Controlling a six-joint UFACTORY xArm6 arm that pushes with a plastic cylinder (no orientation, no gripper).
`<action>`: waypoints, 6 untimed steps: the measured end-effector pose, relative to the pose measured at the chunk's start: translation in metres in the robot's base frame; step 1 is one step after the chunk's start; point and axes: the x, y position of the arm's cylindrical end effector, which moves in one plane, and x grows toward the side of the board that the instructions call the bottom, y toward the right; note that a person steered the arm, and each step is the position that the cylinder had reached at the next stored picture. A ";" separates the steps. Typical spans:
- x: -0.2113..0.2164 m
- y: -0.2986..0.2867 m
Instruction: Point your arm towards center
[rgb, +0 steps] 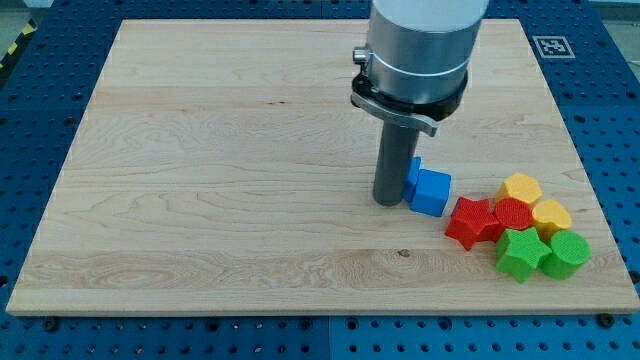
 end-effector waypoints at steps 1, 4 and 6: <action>0.000 0.012; 0.005 -0.068; -0.059 -0.171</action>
